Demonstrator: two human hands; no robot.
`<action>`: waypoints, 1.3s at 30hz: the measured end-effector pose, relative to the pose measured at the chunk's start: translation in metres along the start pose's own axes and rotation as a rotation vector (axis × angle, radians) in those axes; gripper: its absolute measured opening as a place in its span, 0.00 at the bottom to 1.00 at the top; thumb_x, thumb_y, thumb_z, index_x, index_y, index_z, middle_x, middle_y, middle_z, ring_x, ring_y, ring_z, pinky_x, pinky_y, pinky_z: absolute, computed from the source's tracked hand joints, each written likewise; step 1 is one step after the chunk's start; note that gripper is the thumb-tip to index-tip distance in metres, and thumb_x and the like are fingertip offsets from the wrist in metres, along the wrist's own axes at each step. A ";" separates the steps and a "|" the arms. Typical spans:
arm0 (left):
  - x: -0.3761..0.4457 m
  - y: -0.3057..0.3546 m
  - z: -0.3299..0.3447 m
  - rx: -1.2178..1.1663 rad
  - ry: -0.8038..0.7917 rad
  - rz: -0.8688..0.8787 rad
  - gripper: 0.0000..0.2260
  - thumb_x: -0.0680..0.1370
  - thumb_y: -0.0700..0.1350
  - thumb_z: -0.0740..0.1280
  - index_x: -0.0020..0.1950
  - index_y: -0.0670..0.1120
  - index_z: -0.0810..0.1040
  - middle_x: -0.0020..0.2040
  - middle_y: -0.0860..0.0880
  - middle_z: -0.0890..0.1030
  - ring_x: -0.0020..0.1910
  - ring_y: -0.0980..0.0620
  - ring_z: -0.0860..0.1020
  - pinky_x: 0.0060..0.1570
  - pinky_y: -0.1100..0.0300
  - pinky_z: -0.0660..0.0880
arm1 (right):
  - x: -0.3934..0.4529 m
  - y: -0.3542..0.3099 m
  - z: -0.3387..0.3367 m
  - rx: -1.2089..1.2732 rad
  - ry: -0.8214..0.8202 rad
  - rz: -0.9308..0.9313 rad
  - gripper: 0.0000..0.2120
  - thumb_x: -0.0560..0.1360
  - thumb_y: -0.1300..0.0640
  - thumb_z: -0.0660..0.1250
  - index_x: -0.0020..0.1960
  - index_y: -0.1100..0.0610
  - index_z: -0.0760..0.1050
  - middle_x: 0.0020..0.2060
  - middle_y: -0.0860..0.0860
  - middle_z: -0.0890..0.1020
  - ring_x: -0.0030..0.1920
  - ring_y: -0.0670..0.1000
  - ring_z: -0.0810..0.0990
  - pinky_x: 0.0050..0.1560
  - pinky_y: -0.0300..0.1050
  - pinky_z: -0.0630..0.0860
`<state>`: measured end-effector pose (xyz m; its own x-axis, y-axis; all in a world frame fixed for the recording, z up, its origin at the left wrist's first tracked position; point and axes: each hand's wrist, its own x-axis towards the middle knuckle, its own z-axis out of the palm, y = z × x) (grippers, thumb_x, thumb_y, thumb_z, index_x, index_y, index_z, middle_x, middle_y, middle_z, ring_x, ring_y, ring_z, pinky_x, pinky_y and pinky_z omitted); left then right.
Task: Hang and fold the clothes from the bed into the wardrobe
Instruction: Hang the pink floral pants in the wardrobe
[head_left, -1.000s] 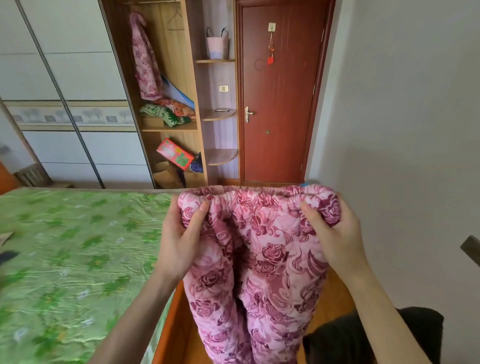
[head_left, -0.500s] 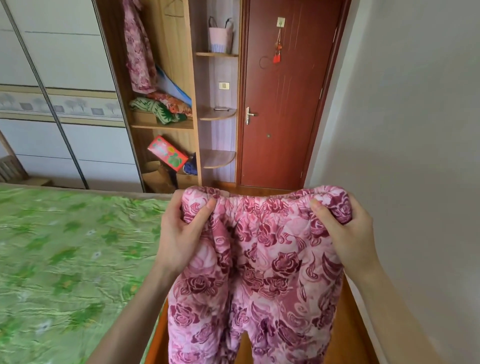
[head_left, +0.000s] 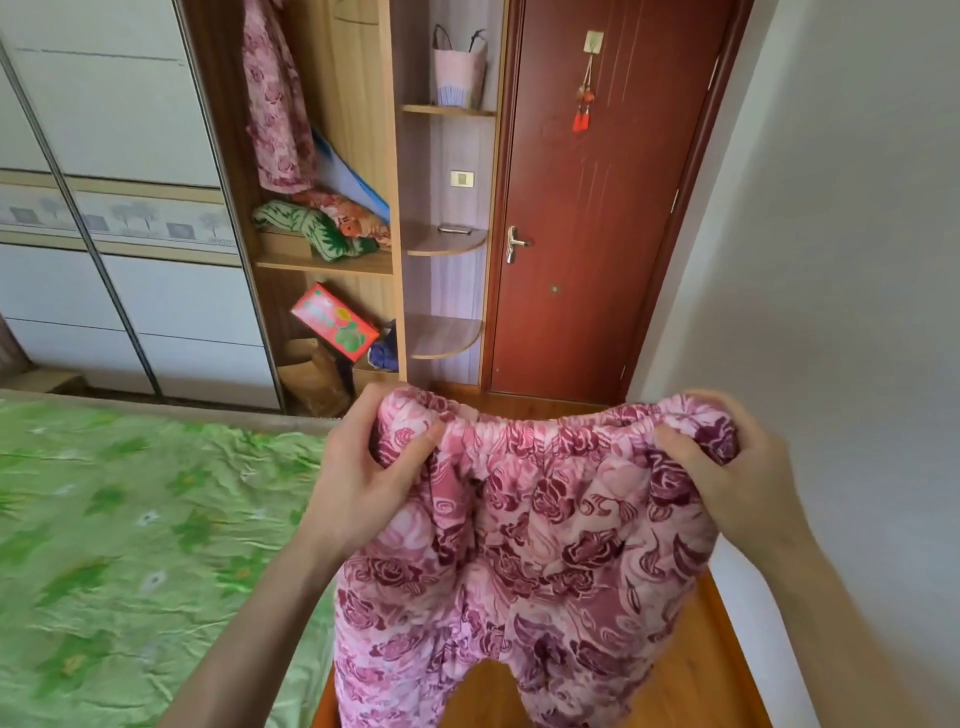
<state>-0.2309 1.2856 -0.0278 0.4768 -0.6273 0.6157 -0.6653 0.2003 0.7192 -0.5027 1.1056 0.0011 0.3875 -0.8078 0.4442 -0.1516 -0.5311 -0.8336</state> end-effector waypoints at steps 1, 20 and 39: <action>0.010 -0.010 0.004 0.006 -0.005 -0.012 0.11 0.79 0.47 0.75 0.58 0.52 0.76 0.50 0.59 0.82 0.51 0.61 0.81 0.53 0.70 0.73 | 0.014 0.007 0.005 -0.021 -0.024 -0.004 0.14 0.75 0.57 0.76 0.52 0.40 0.77 0.44 0.28 0.82 0.47 0.34 0.82 0.43 0.26 0.77; 0.282 -0.202 0.142 -0.076 0.073 -0.192 0.16 0.75 0.43 0.74 0.62 0.48 0.78 0.53 0.55 0.84 0.54 0.52 0.83 0.60 0.55 0.78 | 0.342 0.172 0.089 0.026 -0.109 -0.090 0.19 0.72 0.62 0.78 0.59 0.48 0.78 0.53 0.39 0.83 0.55 0.42 0.82 0.58 0.35 0.78; 0.480 -0.377 0.170 -0.044 0.374 -0.208 0.13 0.78 0.45 0.77 0.61 0.50 0.80 0.54 0.50 0.85 0.57 0.47 0.84 0.60 0.36 0.80 | 0.601 0.229 0.244 0.074 -0.212 -0.192 0.14 0.75 0.58 0.77 0.58 0.49 0.79 0.50 0.31 0.82 0.52 0.33 0.80 0.51 0.23 0.71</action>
<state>0.1507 0.7808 -0.0584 0.7790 -0.3438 0.5244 -0.5114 0.1356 0.8486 -0.0828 0.5612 -0.0028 0.5853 -0.6186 0.5241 0.0064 -0.6428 -0.7660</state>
